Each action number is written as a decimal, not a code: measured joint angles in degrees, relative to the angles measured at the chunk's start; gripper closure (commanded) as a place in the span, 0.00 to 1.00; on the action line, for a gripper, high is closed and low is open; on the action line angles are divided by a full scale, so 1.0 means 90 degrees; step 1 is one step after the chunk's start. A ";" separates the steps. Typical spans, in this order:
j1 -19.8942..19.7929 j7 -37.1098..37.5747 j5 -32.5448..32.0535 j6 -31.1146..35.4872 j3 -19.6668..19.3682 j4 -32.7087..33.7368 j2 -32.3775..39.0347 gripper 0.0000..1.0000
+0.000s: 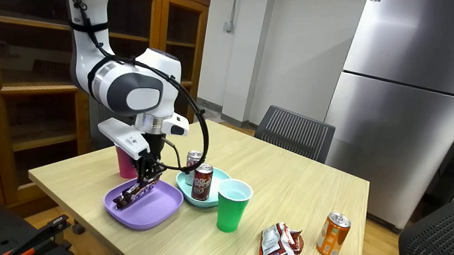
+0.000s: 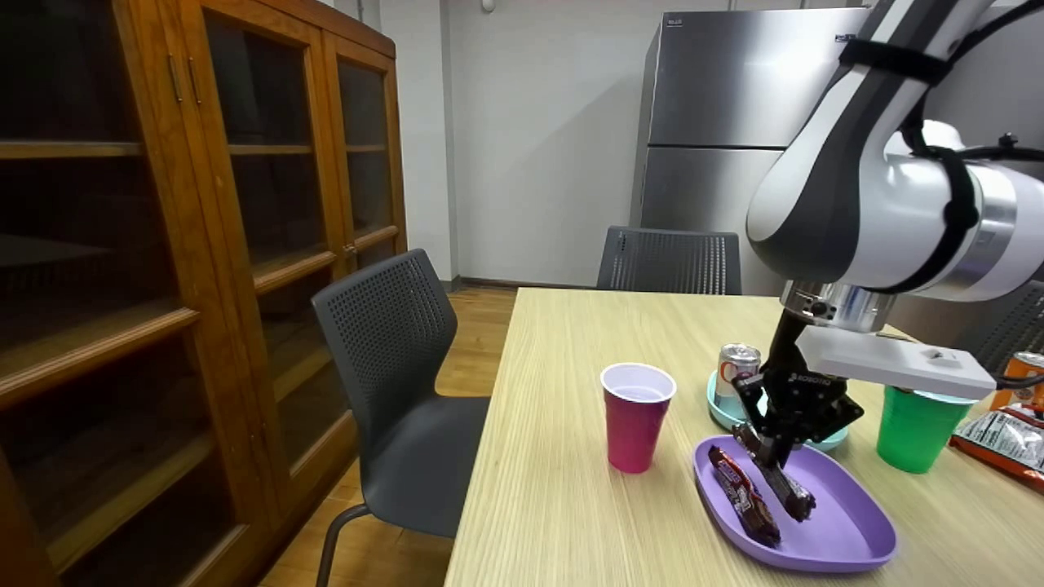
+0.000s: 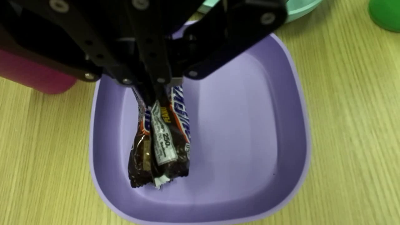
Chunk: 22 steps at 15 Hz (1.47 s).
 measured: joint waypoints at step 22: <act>-0.0288 0.0642 -0.1038 -0.1054 -0.1188 0.1127 -0.0741 0.00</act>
